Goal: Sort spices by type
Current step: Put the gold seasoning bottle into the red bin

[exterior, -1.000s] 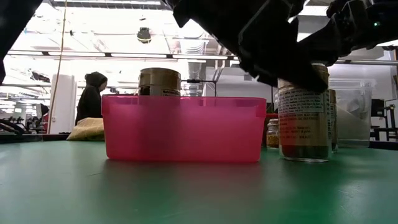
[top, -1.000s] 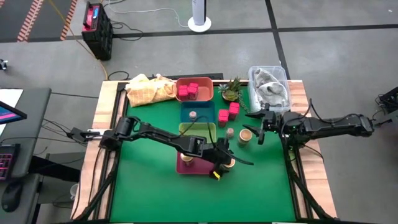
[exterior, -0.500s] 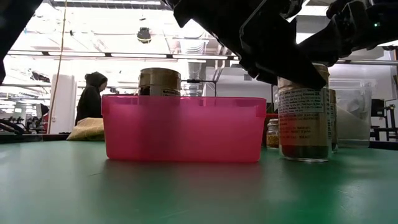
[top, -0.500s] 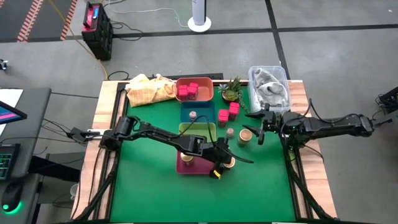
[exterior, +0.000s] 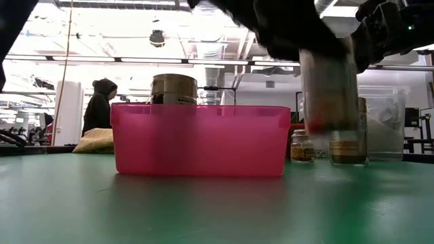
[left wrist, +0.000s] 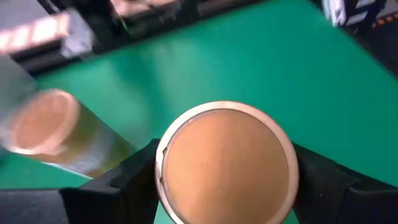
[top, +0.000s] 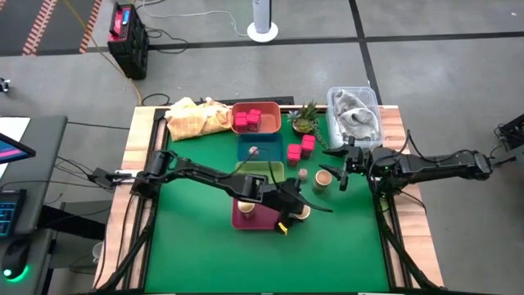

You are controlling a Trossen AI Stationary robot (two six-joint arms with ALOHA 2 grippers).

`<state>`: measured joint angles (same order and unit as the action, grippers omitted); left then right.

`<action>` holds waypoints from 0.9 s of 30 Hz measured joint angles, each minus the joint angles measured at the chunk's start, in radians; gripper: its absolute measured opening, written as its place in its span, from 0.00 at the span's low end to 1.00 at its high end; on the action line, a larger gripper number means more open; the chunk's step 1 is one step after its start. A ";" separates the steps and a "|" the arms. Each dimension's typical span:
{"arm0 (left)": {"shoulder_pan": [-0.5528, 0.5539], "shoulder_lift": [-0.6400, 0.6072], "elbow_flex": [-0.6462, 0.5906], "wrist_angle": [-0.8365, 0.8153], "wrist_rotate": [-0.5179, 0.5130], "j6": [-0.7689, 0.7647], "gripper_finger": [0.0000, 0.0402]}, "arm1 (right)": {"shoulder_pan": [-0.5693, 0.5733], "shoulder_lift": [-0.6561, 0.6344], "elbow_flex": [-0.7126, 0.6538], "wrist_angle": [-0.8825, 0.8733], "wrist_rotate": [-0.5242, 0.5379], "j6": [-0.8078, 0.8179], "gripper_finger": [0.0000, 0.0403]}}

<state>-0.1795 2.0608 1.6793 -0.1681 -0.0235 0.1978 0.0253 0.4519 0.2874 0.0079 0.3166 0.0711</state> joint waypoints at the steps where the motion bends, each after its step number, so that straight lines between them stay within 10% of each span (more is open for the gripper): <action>1: 0.000 -0.020 0.001 -0.015 0.000 -0.002 0.67 | 0.000 0.000 0.000 -0.001 0.000 0.000 0.69; 14: -0.046 -0.180 0.002 -0.524 -0.134 -0.193 0.67 | 0.000 0.000 0.000 -0.001 0.000 0.000 0.69; 27: -0.059 -0.180 -0.151 -0.508 -0.161 -0.275 0.67 | 0.001 0.000 0.000 -0.001 0.000 0.008 0.69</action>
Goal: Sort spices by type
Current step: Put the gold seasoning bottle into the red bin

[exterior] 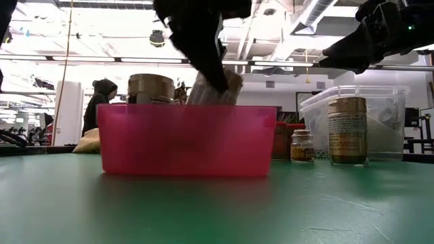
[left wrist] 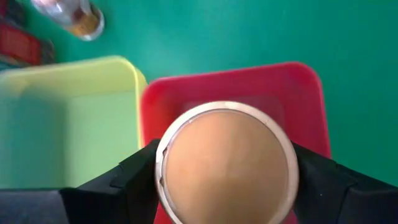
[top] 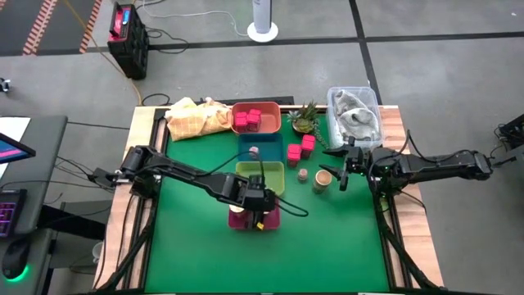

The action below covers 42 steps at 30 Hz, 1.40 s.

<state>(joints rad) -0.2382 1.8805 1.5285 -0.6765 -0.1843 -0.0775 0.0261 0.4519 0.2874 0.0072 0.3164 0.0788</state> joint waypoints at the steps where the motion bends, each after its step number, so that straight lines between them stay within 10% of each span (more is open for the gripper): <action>1: 0.000 0.000 -0.012 0.008 0.004 -0.008 0.67 | 0.000 0.000 0.000 0.000 0.000 0.000 0.69; 10: 0.000 0.000 -0.030 0.035 0.020 -0.047 0.88 | 0.000 0.000 0.000 0.000 0.000 0.000 0.69; 21: 0.030 -0.076 0.056 0.029 -0.055 -0.021 0.88 | 0.000 0.000 0.000 0.000 0.000 0.002 0.69; 42: 0.209 0.133 0.060 0.664 0.051 0.179 0.88 | 0.072 -0.059 0.080 -0.445 0.098 0.307 0.69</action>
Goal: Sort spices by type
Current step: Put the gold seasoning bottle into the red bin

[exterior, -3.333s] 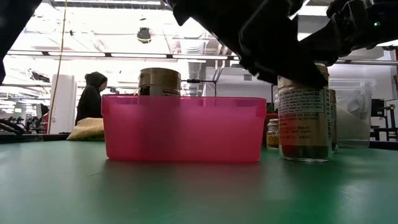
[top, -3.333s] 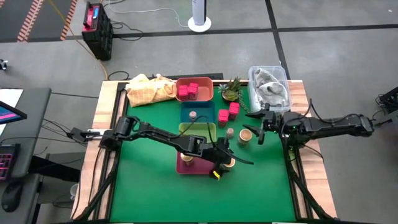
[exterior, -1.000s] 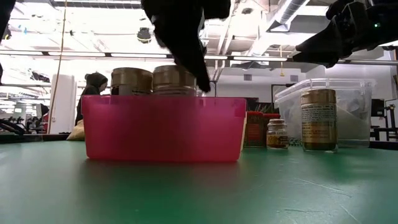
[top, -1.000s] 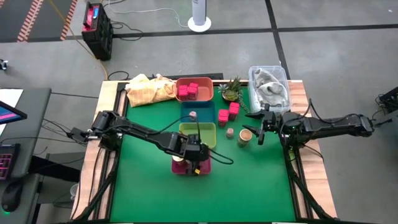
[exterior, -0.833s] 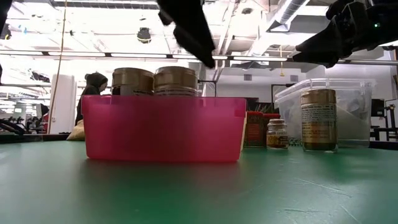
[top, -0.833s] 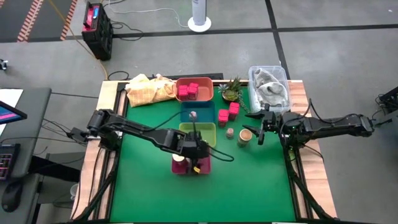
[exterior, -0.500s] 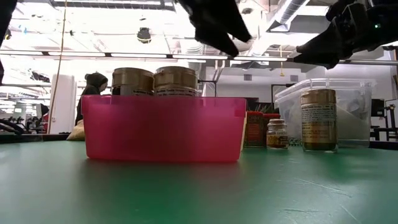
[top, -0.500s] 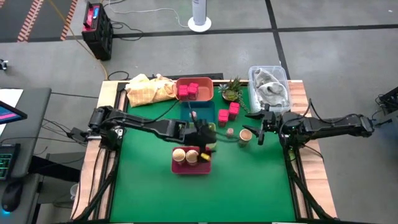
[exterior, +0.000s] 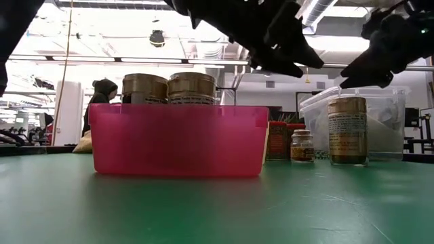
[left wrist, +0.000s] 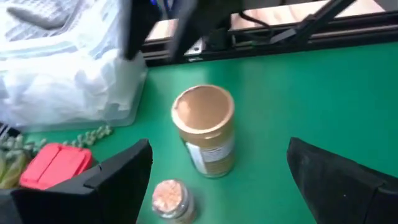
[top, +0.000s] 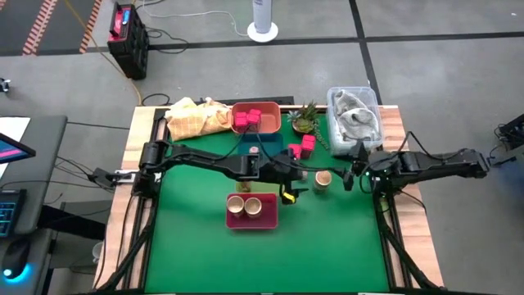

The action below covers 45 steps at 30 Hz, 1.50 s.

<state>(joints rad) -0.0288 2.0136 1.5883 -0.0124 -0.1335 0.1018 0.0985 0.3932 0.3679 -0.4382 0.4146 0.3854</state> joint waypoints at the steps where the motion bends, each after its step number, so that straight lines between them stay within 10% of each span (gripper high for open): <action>1: 0.004 0.000 0.000 -0.004 -0.001 -0.012 0.88 | 0.012 0.010 0.000 -0.003 0.000 0.007 0.68; 11: 0.015 -0.003 0.000 -0.054 -0.003 -0.030 0.88 | 0.026 0.197 0.041 -0.160 0.198 0.281 0.68; 21: -0.010 -0.003 0.000 -0.109 -0.005 0.032 0.88 | 0.022 0.314 0.046 -0.246 0.172 0.392 0.68; 45: -0.081 -0.001 0.000 -0.134 -0.007 0.025 0.88 | 0.149 0.637 0.045 0.157 0.127 0.428 0.68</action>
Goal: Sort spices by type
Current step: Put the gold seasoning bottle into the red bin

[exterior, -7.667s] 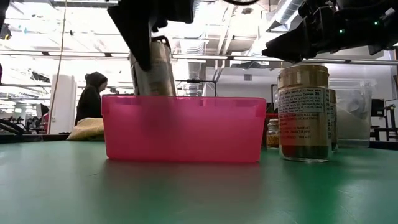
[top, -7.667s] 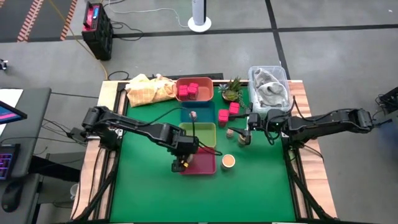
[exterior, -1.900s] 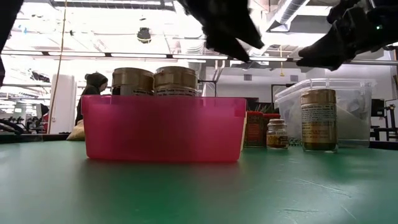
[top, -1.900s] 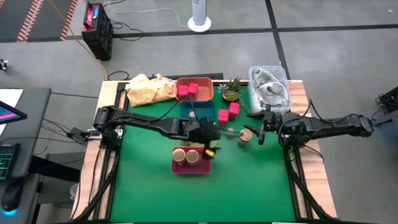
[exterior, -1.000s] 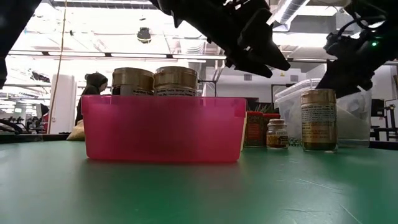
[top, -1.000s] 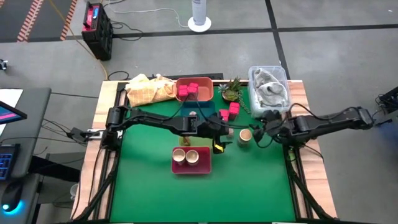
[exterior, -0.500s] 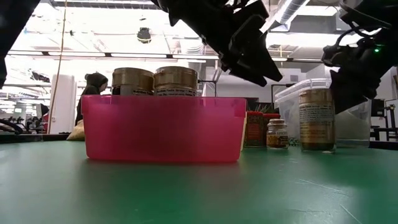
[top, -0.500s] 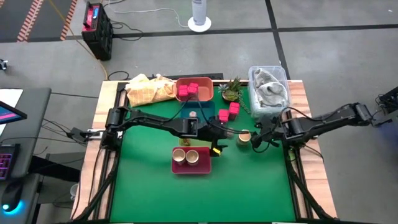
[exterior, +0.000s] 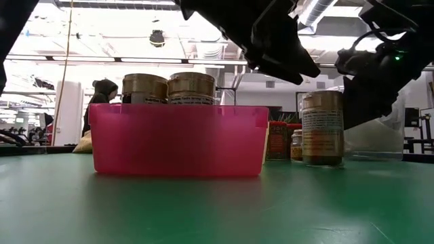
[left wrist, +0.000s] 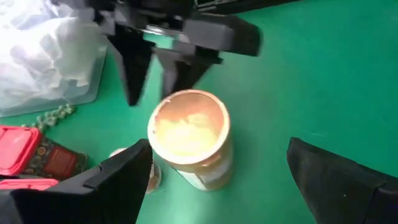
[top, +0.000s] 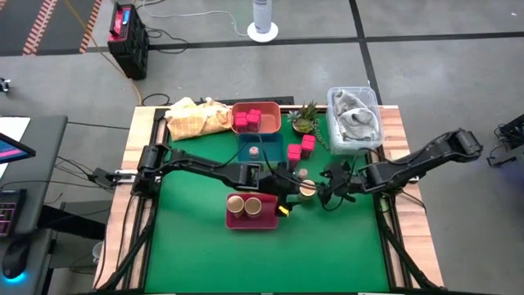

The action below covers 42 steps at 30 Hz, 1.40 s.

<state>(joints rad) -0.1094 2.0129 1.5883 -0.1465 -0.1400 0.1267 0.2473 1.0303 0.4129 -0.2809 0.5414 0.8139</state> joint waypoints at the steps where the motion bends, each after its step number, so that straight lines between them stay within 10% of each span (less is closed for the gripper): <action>1: -0.003 0.000 0.000 -0.003 -0.004 -0.001 0.88 | 0.004 -0.010 0.000 -0.019 0.022 -0.004 0.68; 11: -0.005 0.002 0.056 -0.020 -0.044 -0.047 0.88 | 0.093 -0.140 -0.001 -0.099 0.267 -0.040 0.68; 26: -0.002 0.002 0.057 -0.067 -0.082 -0.062 0.88 | 0.084 0.024 -0.001 0.082 -0.014 -0.119 0.68; 42: -0.004 0.002 0.057 -0.127 0.001 -0.091 0.88 | 0.100 0.040 -0.001 0.204 -0.068 -0.221 0.68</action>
<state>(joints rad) -0.1139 2.0148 1.6455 -0.2733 -0.1392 0.0356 0.3469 1.0706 0.4122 -0.0769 0.4737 0.5930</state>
